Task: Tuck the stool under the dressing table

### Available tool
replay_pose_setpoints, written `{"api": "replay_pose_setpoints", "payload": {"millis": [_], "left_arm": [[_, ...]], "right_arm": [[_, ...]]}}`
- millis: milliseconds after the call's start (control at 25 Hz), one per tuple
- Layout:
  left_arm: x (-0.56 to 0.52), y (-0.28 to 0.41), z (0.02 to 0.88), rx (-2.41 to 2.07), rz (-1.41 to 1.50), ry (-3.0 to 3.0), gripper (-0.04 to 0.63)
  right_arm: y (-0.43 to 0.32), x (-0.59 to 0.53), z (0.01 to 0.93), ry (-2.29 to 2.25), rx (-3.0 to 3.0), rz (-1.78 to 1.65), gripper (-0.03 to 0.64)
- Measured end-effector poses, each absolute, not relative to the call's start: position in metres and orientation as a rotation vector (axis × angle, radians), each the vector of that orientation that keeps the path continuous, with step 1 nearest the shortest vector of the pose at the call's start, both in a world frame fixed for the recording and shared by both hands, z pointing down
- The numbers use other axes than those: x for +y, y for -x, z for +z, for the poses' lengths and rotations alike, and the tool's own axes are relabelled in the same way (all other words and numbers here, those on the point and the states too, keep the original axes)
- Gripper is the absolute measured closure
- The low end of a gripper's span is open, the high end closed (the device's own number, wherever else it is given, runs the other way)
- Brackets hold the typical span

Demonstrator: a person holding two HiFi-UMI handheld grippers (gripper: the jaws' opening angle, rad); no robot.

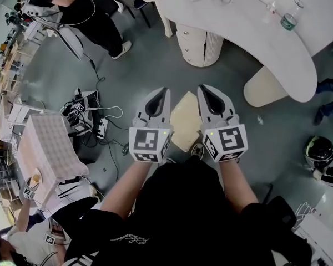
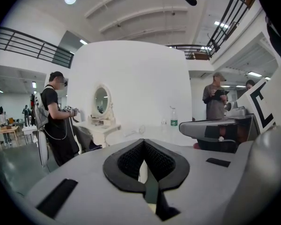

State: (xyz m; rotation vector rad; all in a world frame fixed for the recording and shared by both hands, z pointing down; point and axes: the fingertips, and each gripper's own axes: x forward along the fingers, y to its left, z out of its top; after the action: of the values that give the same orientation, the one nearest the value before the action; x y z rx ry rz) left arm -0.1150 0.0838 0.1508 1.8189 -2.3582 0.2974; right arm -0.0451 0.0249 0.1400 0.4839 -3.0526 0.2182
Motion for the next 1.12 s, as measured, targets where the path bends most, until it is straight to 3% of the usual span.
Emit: {"api": "replay_pose_setpoints", "payload": {"millis": [720, 1120], "left_arm": [[0.033, 0.168, 0.189, -2.050, 0.314, -2.060, 0.590], [0.033, 0.194, 0.320, -1.625, 0.608, -2.138, 0.589]], "right_arm": [[0.097, -0.008, 0.175, -0.777, -2.892, 0.295, 0.611], [0.115, 0.000, 0.291, -1.060, -2.586, 0.575, 0.611]]}}
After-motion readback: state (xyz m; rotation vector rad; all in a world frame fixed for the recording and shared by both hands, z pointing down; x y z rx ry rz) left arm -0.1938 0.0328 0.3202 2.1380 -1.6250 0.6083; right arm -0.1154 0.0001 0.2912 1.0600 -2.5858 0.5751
